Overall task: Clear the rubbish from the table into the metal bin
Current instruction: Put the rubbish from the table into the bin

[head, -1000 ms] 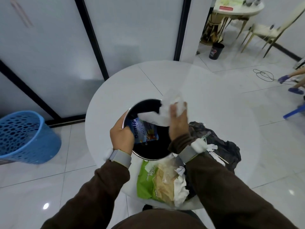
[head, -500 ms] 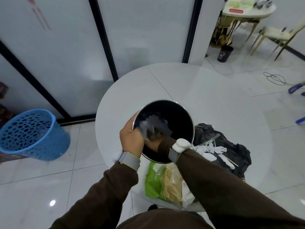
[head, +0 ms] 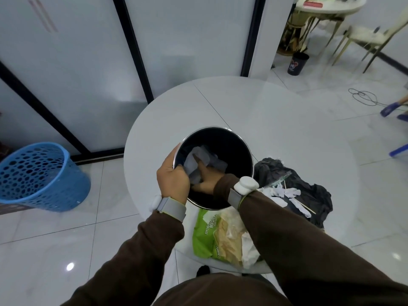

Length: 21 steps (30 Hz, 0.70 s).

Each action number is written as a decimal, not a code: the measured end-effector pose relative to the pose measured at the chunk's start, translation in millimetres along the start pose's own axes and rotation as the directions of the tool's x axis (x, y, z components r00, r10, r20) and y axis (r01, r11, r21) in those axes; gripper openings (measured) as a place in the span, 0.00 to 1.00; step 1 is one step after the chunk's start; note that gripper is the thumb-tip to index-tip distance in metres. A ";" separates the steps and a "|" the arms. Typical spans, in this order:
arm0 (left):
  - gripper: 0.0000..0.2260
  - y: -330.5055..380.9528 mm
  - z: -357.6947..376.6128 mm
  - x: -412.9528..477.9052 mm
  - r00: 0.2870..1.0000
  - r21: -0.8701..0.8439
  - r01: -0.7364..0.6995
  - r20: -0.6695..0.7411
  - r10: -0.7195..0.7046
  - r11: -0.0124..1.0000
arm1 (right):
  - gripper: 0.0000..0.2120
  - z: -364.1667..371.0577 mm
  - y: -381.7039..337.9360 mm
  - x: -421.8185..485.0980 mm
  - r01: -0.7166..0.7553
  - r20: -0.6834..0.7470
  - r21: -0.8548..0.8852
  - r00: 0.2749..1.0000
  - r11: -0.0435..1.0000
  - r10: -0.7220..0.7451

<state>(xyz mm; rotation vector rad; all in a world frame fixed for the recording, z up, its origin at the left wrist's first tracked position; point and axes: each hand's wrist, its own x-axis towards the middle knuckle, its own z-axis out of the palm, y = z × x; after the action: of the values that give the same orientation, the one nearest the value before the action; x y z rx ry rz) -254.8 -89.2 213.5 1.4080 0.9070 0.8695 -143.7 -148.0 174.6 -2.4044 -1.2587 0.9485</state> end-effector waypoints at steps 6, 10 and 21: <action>0.29 -5.1 11.8 7.4 1.000 -0.002 0.013 -0.004 -0.013 1.000 | 0.16 -34.0 30.8 -54.3 0.186 -0.342 0.081 0.928 0.979 -0.148; 0.30 -7.4 24.8 9.9 0.999 -0.029 0.034 0.031 -0.033 0.999 | 0.12 -53.2 53.9 -87.0 0.326 -0.720 0.165 0.685 0.931 -0.112; 0.27 -19.8 45.6 24.7 0.998 0.030 -0.010 0.062 0.008 1.000 | 0.31 -28.2 239.1 -78.9 -0.433 -0.364 0.387 0.739 0.814 0.566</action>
<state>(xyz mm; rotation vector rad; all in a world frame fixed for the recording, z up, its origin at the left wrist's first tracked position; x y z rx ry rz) -203.7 -85.7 192.0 1.4583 0.8703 0.8176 -6.2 -350.4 108.8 -2.5587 -0.2670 0.5448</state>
